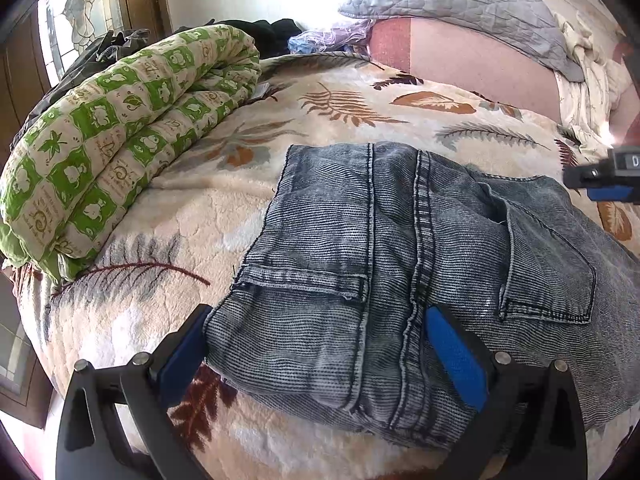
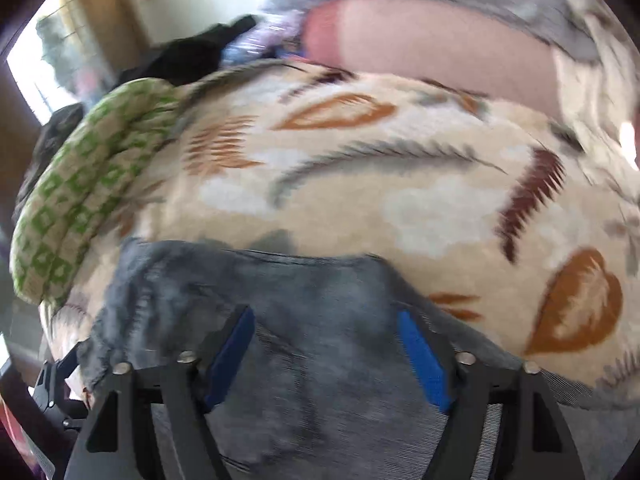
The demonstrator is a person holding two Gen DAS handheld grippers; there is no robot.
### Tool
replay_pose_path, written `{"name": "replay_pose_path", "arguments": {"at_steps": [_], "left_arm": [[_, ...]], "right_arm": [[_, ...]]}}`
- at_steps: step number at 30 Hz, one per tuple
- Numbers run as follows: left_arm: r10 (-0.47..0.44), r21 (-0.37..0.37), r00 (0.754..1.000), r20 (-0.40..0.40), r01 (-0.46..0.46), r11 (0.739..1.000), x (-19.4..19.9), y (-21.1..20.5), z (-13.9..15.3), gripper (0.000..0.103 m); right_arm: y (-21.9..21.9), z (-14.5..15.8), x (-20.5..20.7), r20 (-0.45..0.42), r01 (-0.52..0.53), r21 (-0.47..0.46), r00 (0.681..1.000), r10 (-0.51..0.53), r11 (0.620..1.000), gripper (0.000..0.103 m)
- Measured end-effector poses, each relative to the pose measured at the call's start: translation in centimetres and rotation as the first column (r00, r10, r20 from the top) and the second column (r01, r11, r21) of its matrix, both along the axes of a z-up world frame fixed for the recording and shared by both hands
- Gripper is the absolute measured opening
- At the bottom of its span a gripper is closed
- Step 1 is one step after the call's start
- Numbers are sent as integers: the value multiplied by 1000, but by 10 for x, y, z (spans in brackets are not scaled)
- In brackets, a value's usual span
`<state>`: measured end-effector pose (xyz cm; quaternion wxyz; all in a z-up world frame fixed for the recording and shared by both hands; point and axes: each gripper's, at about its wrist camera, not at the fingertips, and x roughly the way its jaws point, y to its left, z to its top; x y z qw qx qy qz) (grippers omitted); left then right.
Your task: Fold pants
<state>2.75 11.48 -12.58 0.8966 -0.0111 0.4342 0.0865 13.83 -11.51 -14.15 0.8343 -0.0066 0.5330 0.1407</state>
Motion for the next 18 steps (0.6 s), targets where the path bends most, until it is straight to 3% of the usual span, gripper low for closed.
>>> {"name": "replay_pose_path", "arguments": {"at_steps": [1, 3, 6, 9, 15, 18], "left_arm": [[1, 0, 1000, 0, -1, 1000, 0, 0, 0, 103], [1, 0, 1000, 0, -1, 1000, 0, 0, 0, 103], [3, -1, 1000, -1, -3, 1000, 0, 0, 0, 103], [5, -3, 1000, -3, -5, 1000, 0, 0, 0, 103], [7, -3, 1000, -2, -7, 1000, 1, -1, 2, 103], [-6, 25, 997, 79, 4, 1000, -8, -6, 16, 103]], "right_arm": [[-10, -2, 4, -22, 14, 1, 1000, -14, 1000, 65], [-24, -9, 10, -61, 35, -14, 997, -36, 999, 46], [-38, -22, 19, -133, 70, -32, 988, -74, 997, 36], [-47, -34, 22, -199, 96, -16, 975, -97, 995, 35], [-42, -49, 29, -196, 122, -81, 971, -135, 989, 35], [-39, -53, 36, -194, 130, -103, 970, -148, 986, 35]]}}
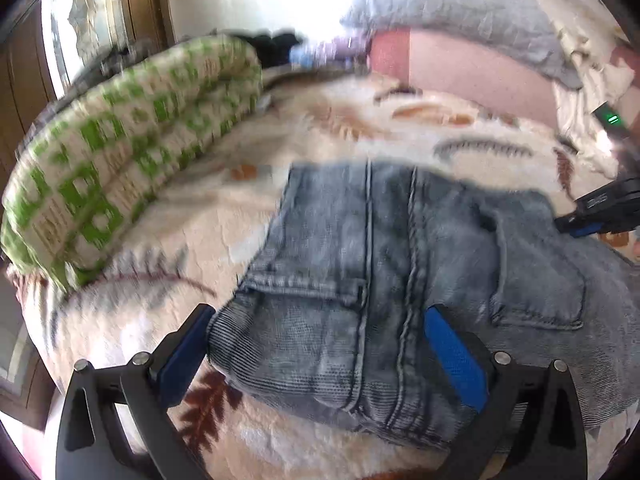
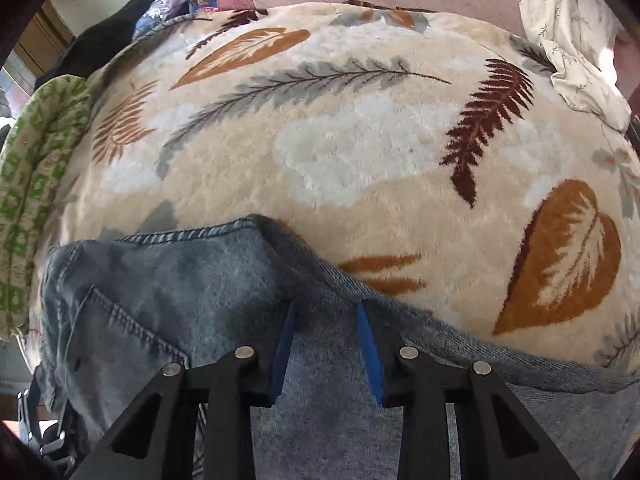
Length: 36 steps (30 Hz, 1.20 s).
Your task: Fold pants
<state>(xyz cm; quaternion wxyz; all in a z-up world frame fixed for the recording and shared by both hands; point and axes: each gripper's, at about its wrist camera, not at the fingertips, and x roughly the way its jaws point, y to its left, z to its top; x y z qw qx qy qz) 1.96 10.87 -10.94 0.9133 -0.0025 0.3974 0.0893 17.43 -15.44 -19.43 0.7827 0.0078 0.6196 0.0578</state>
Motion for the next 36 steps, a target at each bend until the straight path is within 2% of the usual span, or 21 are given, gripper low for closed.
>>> {"name": "replay_pose_path", "arguments": {"at_steps": [2, 4, 8, 12, 15, 18, 20, 26, 29, 31, 34, 36], "left_arm": [[-39, 27, 996, 86, 37, 999, -10, -9, 12, 103], [-108, 37, 986, 126, 105, 994, -16, -20, 18, 103], [-256, 46, 960, 115, 253, 966, -24, -46, 15, 103], [-349, 65, 927, 137, 343, 937, -34, -66, 17, 103], [-379, 29, 919, 109, 378, 925, -31, -70, 12, 103], [-390, 11, 920, -19, 391, 921, -17, -76, -7, 103], [-383, 13, 921, -77, 385, 923, -13, -78, -20, 103], [-388, 9, 920, -61, 389, 921, -16, -78, -18, 103], [-381, -28, 924, -27, 381, 924, -14, -73, -12, 103], [-382, -61, 924, 3, 381, 922, -13, -68, -6, 103], [-402, -100, 914, 50, 405, 909, -16, -68, 0, 103], [-430, -105, 902, 48, 433, 895, -17, -73, -1, 103]], "right_arm": [[1, -1, 3, 0, 7, -2, 1000, -7, 1000, 35], [0, -2, 5, 6, 20, 3, 1000, -20, 1000, 35], [-1, -3, 7, 15, 29, 1, 999, -29, 1000, 35], [-3, -3, 5, 16, 32, 4, 999, -33, 999, 35], [0, -4, 7, 23, 33, -4, 999, -32, 999, 35], [-1, -3, 5, 29, 32, -6, 999, -32, 999, 35], [-2, -2, 4, 30, 39, 2, 999, -39, 999, 35], [-7, 9, -5, 83, 36, 18, 996, -38, 999, 36], [-21, 22, -19, 106, 49, 26, 993, -52, 998, 36], [-36, 30, -31, 115, 57, -6, 992, -56, 998, 36], [-65, 41, -52, 111, 87, -4, 990, -86, 996, 36], [-85, 46, -65, 109, 112, -28, 988, -108, 993, 36]]}}
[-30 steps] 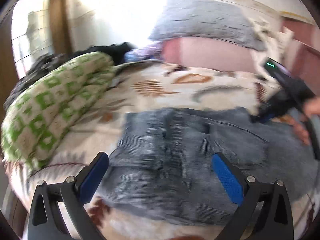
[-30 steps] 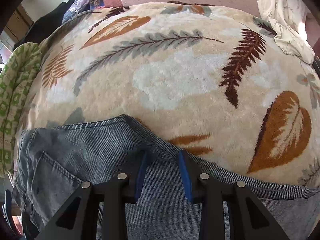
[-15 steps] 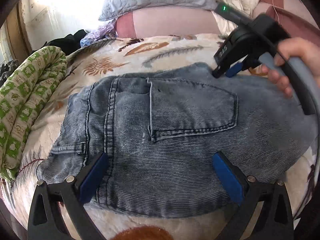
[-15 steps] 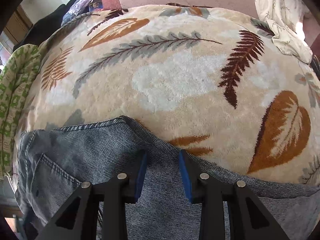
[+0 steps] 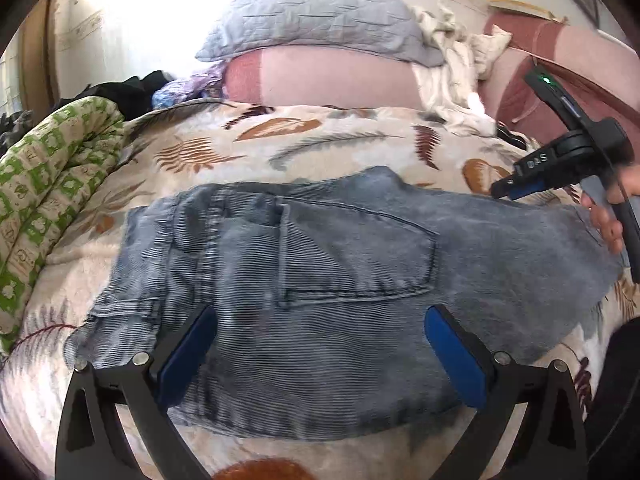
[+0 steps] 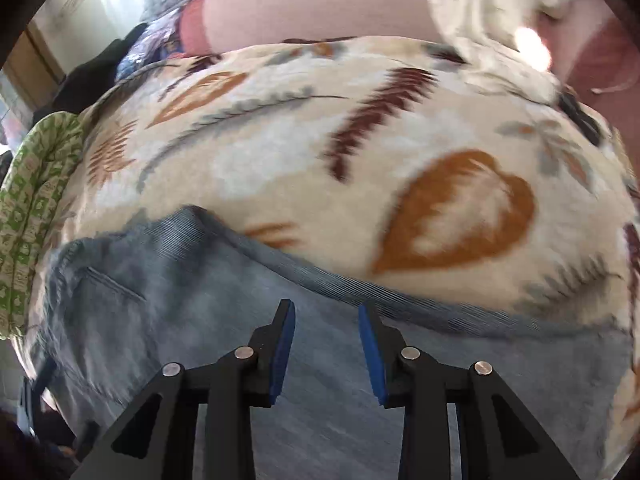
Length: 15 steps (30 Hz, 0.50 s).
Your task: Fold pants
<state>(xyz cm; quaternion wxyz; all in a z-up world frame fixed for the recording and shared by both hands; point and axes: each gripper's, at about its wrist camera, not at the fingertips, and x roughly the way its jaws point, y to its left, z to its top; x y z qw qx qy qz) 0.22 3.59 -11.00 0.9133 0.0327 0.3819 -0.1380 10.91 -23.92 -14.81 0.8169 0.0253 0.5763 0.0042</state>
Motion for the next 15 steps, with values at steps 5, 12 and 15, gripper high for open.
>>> {"name": "replay_pose_path", "arguments": {"at_steps": [5, 12, 15], "left_arm": [[-30, 78, 998, -47, 33, 996, 1, -15, -15, 103], [-30, 93, 999, -33, 33, 995, -2, -16, -16, 103], [-26, 83, 999, -29, 29, 996, -3, -15, -16, 103]], "right_arm": [[-45, -3, -18, -42, 93, -23, 995, -94, 995, 36], [-72, -26, -21, -83, 161, -26, 983, -163, 987, 37], [-69, -28, -14, -79, 161, -48, 983, -165, 986, 38]]}}
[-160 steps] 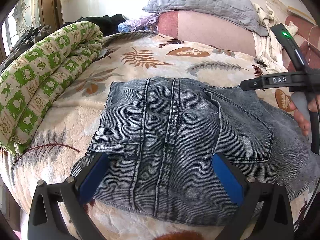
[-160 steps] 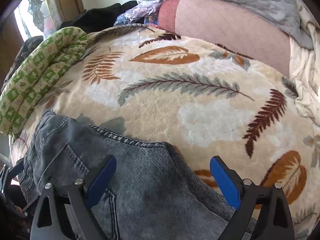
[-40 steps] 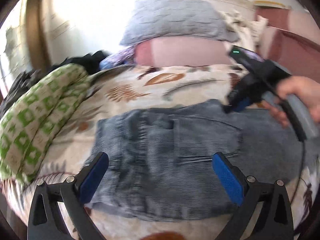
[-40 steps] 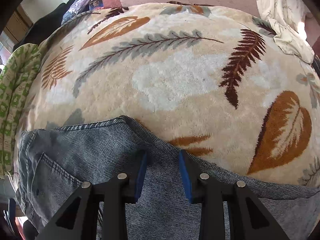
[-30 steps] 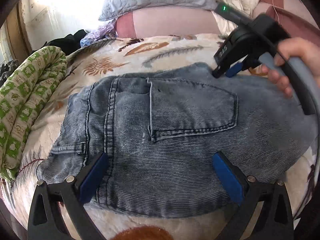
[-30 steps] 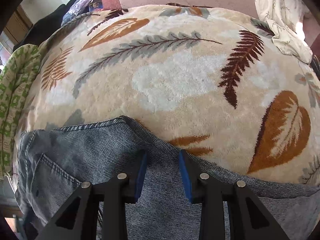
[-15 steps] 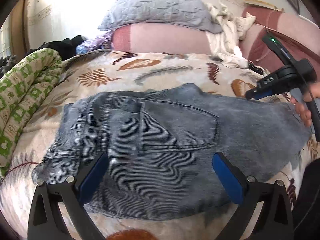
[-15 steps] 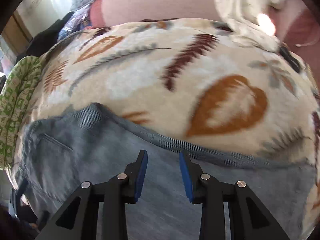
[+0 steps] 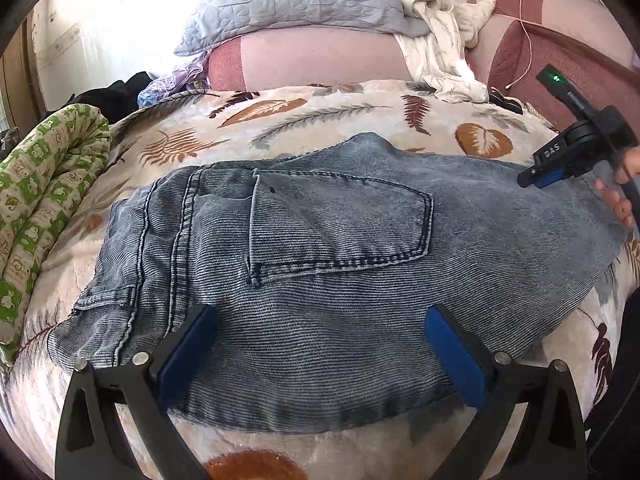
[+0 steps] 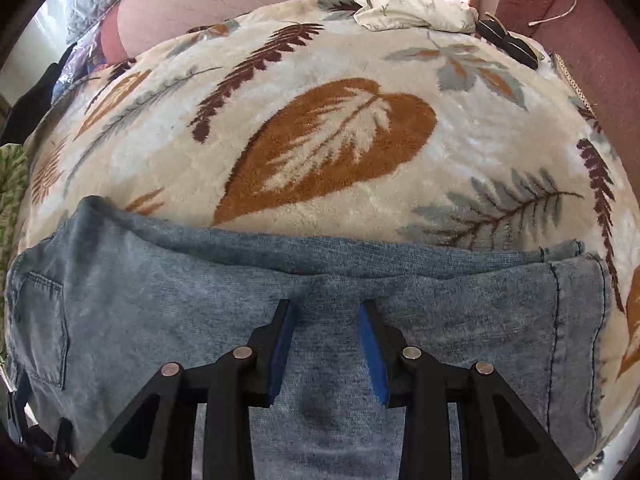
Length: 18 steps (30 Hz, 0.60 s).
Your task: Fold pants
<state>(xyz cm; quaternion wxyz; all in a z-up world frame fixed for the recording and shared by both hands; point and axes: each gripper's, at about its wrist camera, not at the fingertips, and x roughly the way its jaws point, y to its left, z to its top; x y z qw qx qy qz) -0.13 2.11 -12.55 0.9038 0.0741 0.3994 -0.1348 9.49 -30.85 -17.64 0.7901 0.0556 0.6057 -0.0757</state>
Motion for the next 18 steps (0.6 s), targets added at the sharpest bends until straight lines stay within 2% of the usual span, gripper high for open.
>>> {"name": "replay_pose_path", "arguments": {"at_steps": [2, 7, 10, 14, 18], "left_arm": [[2, -7, 1000, 5, -2, 1000, -1, 1, 0, 103], [-12, -58, 999, 36, 14, 998, -10, 4, 7, 103], [-25, -47, 998, 51, 27, 999, -15, 1, 8, 103], [-28, -29, 998, 59, 30, 999, -19, -5, 12, 103], [-14, -27, 999, 39, 15, 1000, -21, -11, 16, 103]], "right_arm": [[2, -1, 5, 5, -6, -15, 1000, 6, 1000, 38], [-6, -2, 15, 18, 10, 20, 1000, -10, 1000, 38], [-16, 5, 10, 84, 7, 73, 996, -13, 997, 38], [-52, 22, -14, 181, 63, 128, 980, -86, 990, 38], [-99, 41, -47, 234, 118, 170, 960, -156, 978, 38]]}}
